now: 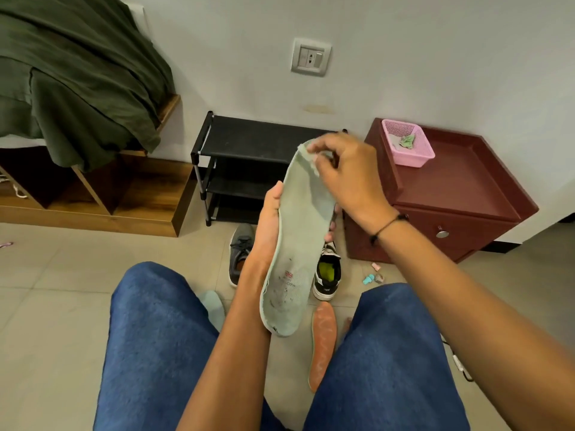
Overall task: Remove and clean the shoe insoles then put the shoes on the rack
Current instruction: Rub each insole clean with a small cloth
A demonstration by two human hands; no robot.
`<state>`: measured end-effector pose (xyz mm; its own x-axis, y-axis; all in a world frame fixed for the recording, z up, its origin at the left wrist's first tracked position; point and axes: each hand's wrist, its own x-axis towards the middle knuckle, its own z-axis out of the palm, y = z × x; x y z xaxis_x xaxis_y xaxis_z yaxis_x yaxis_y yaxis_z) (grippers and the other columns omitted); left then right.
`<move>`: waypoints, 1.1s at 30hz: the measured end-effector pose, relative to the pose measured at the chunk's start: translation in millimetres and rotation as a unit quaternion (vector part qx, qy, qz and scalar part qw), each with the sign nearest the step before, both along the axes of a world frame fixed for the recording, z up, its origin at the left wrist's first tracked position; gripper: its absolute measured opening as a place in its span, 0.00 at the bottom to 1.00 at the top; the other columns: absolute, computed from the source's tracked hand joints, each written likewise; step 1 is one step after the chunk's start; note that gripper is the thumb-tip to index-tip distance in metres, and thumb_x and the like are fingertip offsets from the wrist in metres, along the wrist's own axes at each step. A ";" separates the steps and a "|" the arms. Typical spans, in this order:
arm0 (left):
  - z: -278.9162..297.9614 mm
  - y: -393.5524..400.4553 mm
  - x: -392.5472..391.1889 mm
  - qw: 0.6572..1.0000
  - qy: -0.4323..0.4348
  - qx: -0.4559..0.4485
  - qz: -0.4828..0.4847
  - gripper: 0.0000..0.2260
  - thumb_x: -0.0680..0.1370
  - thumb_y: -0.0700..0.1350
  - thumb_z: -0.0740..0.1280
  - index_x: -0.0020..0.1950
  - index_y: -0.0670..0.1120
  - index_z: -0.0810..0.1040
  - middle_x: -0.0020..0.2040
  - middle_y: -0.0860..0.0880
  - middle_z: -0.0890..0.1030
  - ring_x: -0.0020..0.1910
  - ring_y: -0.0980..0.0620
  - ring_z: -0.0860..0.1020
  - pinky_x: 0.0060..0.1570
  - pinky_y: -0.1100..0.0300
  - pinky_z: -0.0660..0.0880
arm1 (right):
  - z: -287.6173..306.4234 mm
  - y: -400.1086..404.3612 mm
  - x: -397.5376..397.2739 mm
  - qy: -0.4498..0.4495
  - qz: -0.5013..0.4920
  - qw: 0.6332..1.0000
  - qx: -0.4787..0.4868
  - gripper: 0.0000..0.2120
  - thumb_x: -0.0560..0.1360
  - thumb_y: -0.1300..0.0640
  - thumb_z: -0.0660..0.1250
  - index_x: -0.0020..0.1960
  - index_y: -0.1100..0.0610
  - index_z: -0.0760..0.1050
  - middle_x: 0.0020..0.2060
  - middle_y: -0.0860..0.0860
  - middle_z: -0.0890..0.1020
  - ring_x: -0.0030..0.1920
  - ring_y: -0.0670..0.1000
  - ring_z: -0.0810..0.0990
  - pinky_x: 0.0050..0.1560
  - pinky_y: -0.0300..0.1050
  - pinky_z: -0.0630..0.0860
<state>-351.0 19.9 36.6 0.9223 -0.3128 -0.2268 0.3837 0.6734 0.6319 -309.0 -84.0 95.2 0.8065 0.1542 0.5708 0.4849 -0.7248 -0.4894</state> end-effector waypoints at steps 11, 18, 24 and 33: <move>-3.2 9.2 -0.8 0.998 -0.002 0.032 0.048 0.22 0.82 0.54 0.49 0.45 0.43 0.77 0.33 0.47 0.81 0.32 0.55 0.81 0.33 0.64 0.78 | -46.9 14.5 -36.9 0.032 0.105 0.994 -0.029 0.07 0.70 0.69 0.65 0.44 0.62 0.81 0.38 0.53 0.81 0.39 0.48 0.78 0.41 0.34 0.71; 1.2 1.7 0.3 1.000 0.021 0.004 -0.008 0.28 0.81 0.60 0.48 0.49 0.45 0.82 0.39 0.43 0.83 0.34 0.47 0.80 0.32 0.57 0.77 | -18.7 -7.0 -16.0 -0.012 0.037 0.999 0.011 0.09 0.69 0.67 0.64 0.45 0.62 0.82 0.38 0.56 0.81 0.38 0.49 0.78 0.42 0.40 0.73; 2.1 1.6 0.9 0.999 0.010 0.033 0.002 0.20 0.81 0.56 0.52 0.52 0.44 0.77 0.37 0.44 0.81 0.34 0.49 0.80 0.33 0.57 0.78 | -23.3 8.9 1.5 -0.036 0.023 0.998 -0.042 0.07 0.71 0.68 0.64 0.42 0.62 0.81 0.38 0.55 0.80 0.38 0.52 0.79 0.41 0.38 0.71; -3.8 8.7 3.0 0.999 0.023 0.012 0.036 0.22 0.81 0.53 0.54 0.42 0.43 0.82 0.36 0.45 0.81 0.33 0.52 0.81 0.34 0.63 0.78 | -42.9 0.7 -48.5 0.065 0.149 0.987 -0.008 0.08 0.69 0.66 0.65 0.44 0.61 0.82 0.39 0.51 0.82 0.40 0.45 0.79 0.44 0.34 0.74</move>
